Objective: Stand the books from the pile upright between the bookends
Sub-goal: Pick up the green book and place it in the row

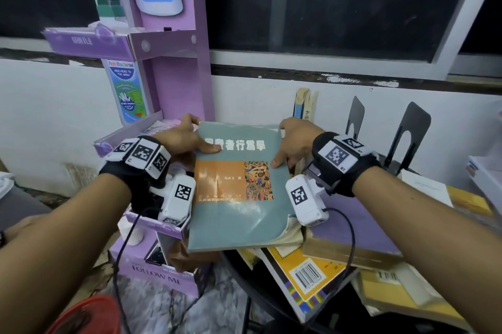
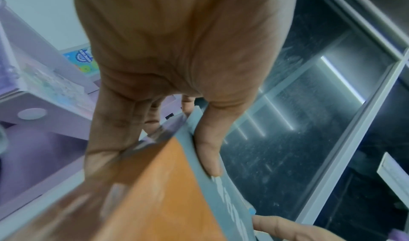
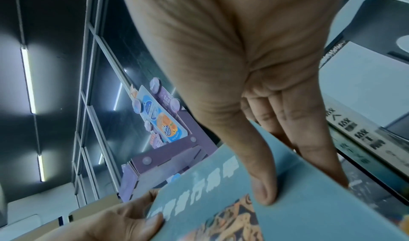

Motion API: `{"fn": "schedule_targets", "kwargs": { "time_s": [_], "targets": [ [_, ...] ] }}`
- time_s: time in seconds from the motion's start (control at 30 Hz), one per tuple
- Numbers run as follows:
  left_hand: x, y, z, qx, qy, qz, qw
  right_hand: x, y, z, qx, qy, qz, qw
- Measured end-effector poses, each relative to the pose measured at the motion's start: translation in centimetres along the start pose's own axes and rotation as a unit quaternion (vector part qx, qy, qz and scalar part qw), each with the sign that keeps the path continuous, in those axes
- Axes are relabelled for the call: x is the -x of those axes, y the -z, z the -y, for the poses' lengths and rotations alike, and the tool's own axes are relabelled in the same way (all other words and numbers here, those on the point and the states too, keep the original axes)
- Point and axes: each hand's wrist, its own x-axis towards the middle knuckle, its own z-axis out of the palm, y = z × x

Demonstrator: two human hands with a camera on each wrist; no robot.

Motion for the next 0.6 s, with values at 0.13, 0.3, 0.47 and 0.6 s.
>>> {"fn": "schedule_targets", "kwargs": {
  "time_s": [0.13, 0.3, 0.47, 0.6],
  "targets": [
    [1.1, 0.8, -2.2, 0.043, -0.042, -0.016, 0.998, 0.7, 1.3, 0.6, -0.046, 0.030, -0.078, 0.995],
    [2.2, 0.6, -3.8, 0.097, -0.113, -0.053, 0.987, 1.3, 2.2, 0.5, -0.146, 0.080, -0.170, 0.971],
    [2.8, -0.7, -3.8, 0.133, -0.194, -0.112, 0.965, 1.0, 2.4, 0.2, -0.159, 0.101, -0.240, 0.952],
    [3.2, -1.6, -3.3, 0.123, -0.253, -0.127, 0.951, 1.0, 2.3, -0.3, -0.183, 0.106, -0.237, 0.948]
  ]
}}
